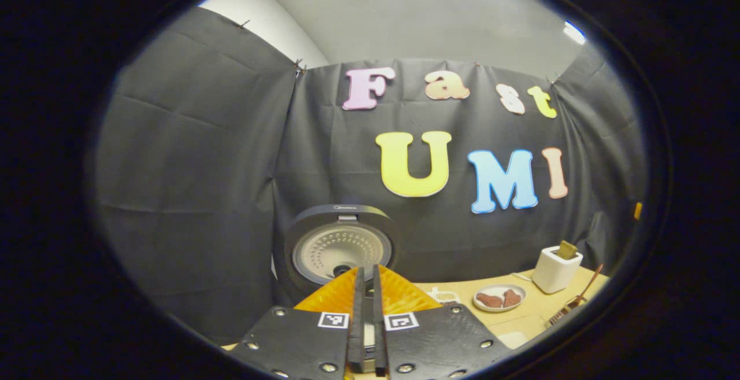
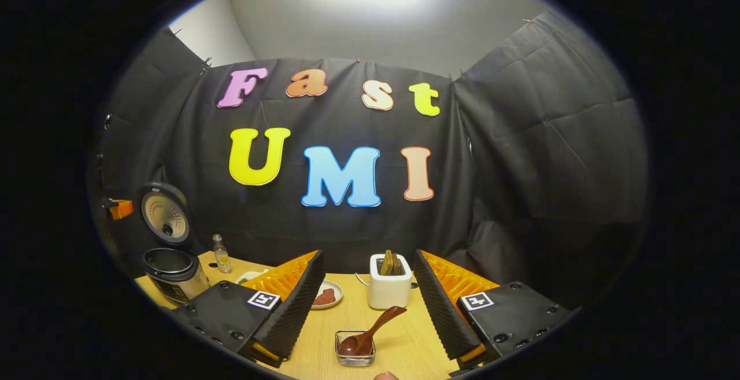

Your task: Close the left gripper, press the button to open the rice cooker; take a wooden spoon from the chopstick holder with the right hand, scoop a spoonful of rice and pour it into the rice cooker, then put the wooden spoon back into the chopstick holder.

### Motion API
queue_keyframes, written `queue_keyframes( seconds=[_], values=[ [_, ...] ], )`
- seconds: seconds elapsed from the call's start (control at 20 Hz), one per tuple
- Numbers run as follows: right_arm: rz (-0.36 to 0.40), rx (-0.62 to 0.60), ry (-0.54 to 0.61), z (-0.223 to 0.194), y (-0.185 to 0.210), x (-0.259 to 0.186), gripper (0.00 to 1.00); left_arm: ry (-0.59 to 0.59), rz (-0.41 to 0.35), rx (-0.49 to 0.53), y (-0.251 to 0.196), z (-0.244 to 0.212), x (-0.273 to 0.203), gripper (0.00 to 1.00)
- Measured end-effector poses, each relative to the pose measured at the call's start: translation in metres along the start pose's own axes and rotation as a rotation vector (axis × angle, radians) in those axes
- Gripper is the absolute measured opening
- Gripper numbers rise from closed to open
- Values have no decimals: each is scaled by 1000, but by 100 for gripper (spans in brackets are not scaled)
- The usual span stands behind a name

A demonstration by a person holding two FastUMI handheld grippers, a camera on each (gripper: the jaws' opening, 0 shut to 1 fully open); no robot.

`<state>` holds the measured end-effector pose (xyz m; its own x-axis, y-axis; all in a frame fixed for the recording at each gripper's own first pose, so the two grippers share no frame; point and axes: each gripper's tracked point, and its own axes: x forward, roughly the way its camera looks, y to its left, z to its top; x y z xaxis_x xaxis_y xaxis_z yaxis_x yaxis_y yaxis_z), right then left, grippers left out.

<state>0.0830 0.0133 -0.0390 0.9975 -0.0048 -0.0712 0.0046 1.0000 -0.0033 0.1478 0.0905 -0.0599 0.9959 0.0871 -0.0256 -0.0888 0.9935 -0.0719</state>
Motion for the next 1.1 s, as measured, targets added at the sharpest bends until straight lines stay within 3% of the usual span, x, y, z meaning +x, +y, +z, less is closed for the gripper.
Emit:
queue_keyframes(
  seconds=[0.2,0.35,0.4,0.85,0.9,1.0,1.1],
  values=[
    [3,24,61,-27,-9,18,98,-52,12,-2,1,29,-34,71],
    [3,54,119,-51,-14,35,98,-62,32,8,6,38,-55,72],
    [6,70,144,-61,-15,41,98,-61,42,12,8,37,-60,78],
    [-22,251,375,-157,-25,86,98,-24,120,79,36,31,-101,77],
    [-18,276,413,-167,-22,86,93,-20,131,82,40,31,-102,77],
    [-17,322,481,-191,-19,90,93,-8,147,88,45,30,-107,77],
    [-14,355,533,-211,-16,93,98,1,156,96,49,27,-112,77]
  ],
)
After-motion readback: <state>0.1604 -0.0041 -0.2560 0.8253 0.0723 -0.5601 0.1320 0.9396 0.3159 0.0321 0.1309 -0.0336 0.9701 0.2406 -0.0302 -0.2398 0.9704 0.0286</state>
